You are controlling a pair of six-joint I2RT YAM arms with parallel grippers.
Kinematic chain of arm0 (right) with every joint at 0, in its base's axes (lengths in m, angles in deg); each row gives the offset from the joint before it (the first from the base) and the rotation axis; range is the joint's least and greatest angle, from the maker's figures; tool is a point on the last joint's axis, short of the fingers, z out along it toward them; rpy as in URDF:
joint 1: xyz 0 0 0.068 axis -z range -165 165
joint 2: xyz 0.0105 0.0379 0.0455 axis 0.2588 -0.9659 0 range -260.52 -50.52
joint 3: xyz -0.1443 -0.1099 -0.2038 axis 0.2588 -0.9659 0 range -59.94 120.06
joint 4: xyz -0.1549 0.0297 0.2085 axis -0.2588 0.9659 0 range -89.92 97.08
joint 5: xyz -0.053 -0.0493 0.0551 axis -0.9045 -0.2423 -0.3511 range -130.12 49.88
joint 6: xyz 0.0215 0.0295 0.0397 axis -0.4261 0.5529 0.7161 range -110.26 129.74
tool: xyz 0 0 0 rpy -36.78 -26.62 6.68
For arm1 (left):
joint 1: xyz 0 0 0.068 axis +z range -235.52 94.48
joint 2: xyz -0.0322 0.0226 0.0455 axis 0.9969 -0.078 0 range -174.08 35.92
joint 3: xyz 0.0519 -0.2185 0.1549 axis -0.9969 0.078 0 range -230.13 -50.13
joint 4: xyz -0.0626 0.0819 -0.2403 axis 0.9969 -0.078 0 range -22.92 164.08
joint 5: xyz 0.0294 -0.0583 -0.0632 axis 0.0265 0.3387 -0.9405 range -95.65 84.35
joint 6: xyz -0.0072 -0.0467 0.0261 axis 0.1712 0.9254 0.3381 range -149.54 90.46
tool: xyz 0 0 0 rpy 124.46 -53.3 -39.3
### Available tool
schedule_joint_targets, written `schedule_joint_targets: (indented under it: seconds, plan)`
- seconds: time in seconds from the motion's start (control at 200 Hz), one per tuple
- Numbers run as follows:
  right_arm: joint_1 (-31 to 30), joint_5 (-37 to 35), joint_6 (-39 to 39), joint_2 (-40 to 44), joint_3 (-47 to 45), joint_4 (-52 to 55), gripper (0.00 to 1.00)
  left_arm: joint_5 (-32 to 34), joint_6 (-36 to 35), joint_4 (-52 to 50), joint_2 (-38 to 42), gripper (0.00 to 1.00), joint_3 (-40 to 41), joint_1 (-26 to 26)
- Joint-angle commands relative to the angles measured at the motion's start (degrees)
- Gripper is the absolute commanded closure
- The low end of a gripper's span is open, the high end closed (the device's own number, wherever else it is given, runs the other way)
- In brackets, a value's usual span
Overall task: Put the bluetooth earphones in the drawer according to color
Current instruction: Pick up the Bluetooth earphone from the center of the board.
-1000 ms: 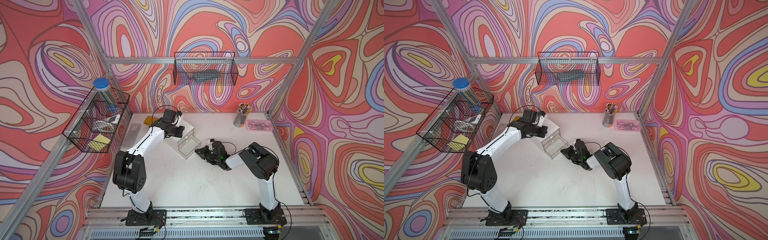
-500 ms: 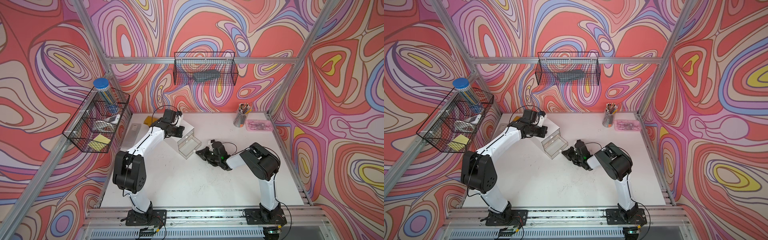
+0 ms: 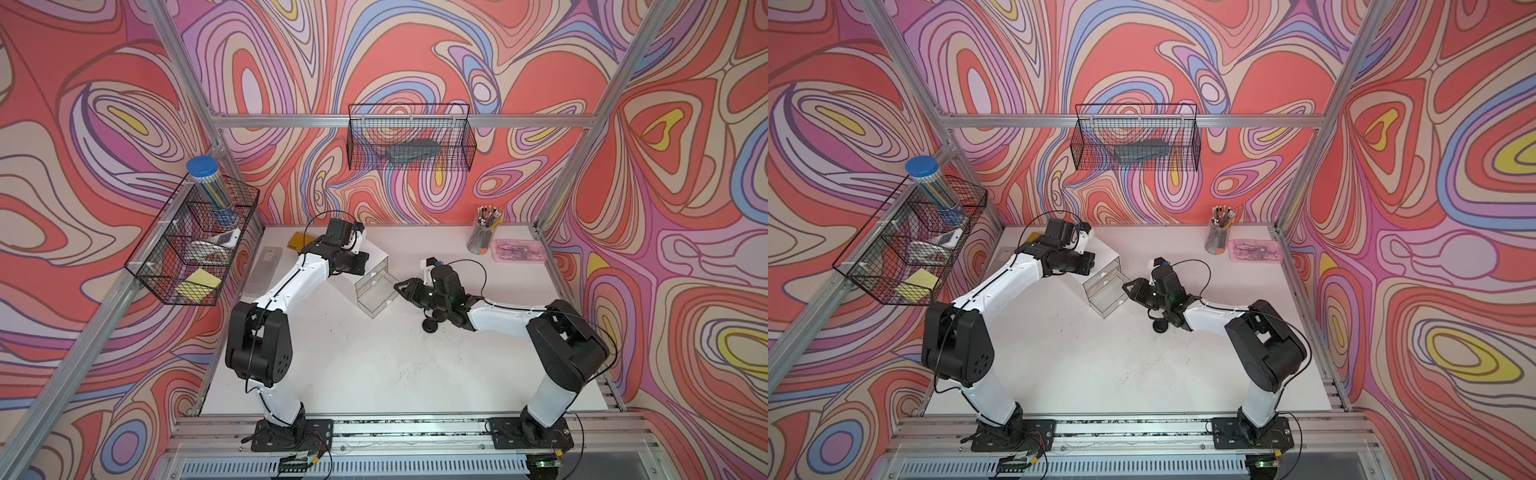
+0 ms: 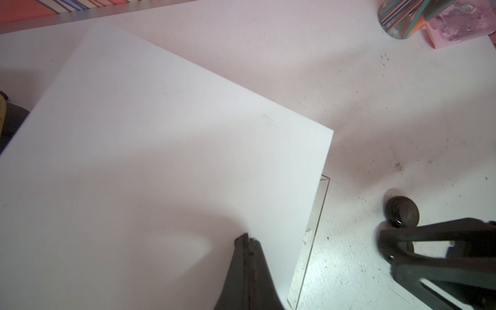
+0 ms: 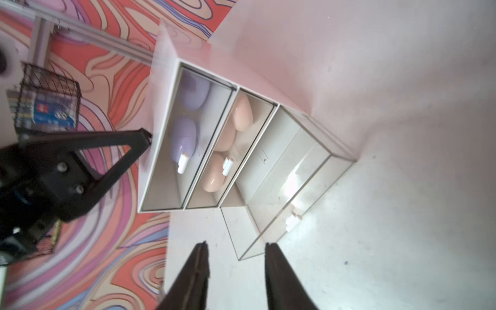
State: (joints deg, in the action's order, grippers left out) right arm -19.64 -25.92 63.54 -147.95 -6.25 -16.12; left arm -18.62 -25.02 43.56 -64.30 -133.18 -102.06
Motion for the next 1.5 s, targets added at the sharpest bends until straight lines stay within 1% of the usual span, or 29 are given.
schedule_joint_targets:
  seconds: [0.0, 0.075, 0.195, 0.356, 0.441, 0.546, 0.766, 1.016, 1.062, 1.167, 1.497]
  plan:
    - [0.8, -5.3, -8.2, 3.6, 1.3, 12.9, 0.35, -0.3, 0.4, -9.3, -3.0, 1.0, 1.7, -0.9]
    - [1.3, -7.6, -10.6, 5.3, 2.4, 18.1, 0.19, -0.3, 0.4, -9.4, -2.9, 1.0, 1.7, -0.8]
    - [2.3, -11.9, -15.7, 6.5, 6.2, 27.8, 0.02, -0.2, 0.4, -9.4, -2.8, 1.0, 1.7, -0.8]
    - [2.9, -18.9, -19.8, 5.0, 11.1, 40.5, 0.02, -0.1, 0.2, -9.4, -3.0, 1.0, 1.7, -0.9]
    - [3.0, -21.0, -20.7, 2.9, 12.9, 45.3, 0.02, 0.1, 0.3, -9.4, -2.8, 1.0, 1.7, -0.9]
    - [3.0, -21.8, -20.5, 0.6, 13.9, 48.5, 0.02, 0.2, 0.2, -9.5, -2.8, 1.0, 1.7, -0.9]
    - [3.0, -22.2, -21.6, -2.4, 15.3, 51.3, 0.02, 0.0, 0.2, -9.4, -2.9, 1.0, 1.7, -0.8]
    - [4.5, -19.9, -22.5, -3.8, 16.0, 53.5, 0.02, 0.3, 0.2, -9.5, -3.1, 1.0, 1.7, -0.8]
    - [5.0, -19.6, -22.6, -5.5, 16.5, 54.5, 0.04, 0.7, 0.2, -9.4, -3.1, 1.0, 1.8, -0.8]
    - [5.3, -18.1, -23.4, -6.3, 16.7, 55.3, 0.09, 1.3, 0.2, -9.6, -3.4, 1.0, 1.7, -0.8]
    - [5.5, -13.7, -25.3, -9.5, 18.6, 57.0, 0.15, 0.9, 0.3, -9.6, -3.3, 1.0, 1.7, -0.9]
